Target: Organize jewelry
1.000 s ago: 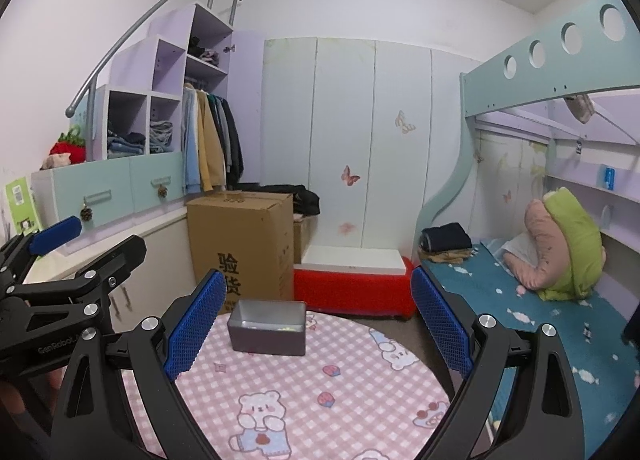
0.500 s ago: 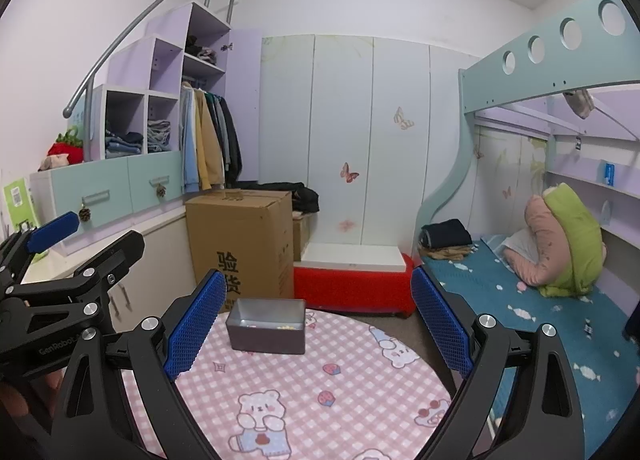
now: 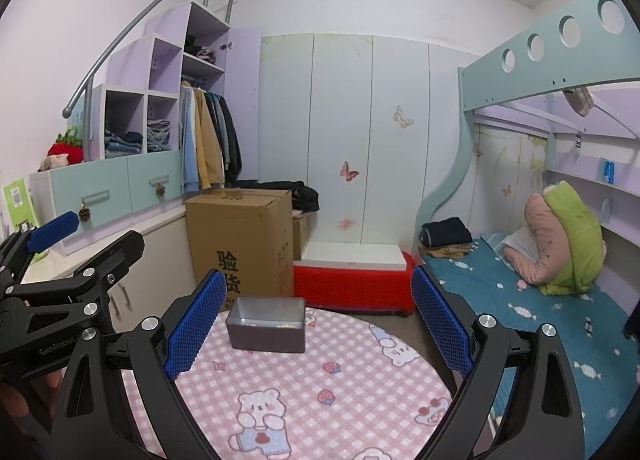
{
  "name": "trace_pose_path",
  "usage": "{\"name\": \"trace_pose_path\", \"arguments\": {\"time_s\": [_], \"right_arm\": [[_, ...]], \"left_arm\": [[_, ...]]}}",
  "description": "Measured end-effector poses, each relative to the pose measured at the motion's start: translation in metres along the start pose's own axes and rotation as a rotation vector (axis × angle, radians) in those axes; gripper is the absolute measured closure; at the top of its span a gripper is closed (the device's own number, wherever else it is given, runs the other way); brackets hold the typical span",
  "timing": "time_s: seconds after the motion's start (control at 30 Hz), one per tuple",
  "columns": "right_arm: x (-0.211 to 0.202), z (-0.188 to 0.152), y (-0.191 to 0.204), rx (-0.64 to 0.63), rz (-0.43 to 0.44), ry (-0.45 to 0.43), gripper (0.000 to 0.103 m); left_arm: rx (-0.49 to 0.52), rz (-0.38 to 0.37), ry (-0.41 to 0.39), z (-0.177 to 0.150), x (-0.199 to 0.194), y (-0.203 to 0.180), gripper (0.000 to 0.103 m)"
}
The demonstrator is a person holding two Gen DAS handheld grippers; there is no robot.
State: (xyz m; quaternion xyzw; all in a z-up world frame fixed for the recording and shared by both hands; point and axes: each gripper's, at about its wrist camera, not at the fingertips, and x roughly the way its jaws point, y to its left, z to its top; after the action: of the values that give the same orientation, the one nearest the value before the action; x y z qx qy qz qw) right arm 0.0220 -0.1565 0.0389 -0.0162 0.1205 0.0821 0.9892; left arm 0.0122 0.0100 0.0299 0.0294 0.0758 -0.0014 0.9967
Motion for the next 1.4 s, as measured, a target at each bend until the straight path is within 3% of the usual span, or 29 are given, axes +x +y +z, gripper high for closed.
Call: {"name": "trace_pose_path", "arguments": {"time_s": [1.4], "right_arm": [[0.0034,-0.0081,0.0022,0.005,0.002,0.01,0.012]], "left_arm": [[0.005,0.002,0.01,-0.0062,0.0014,0.0034,0.007]]}}
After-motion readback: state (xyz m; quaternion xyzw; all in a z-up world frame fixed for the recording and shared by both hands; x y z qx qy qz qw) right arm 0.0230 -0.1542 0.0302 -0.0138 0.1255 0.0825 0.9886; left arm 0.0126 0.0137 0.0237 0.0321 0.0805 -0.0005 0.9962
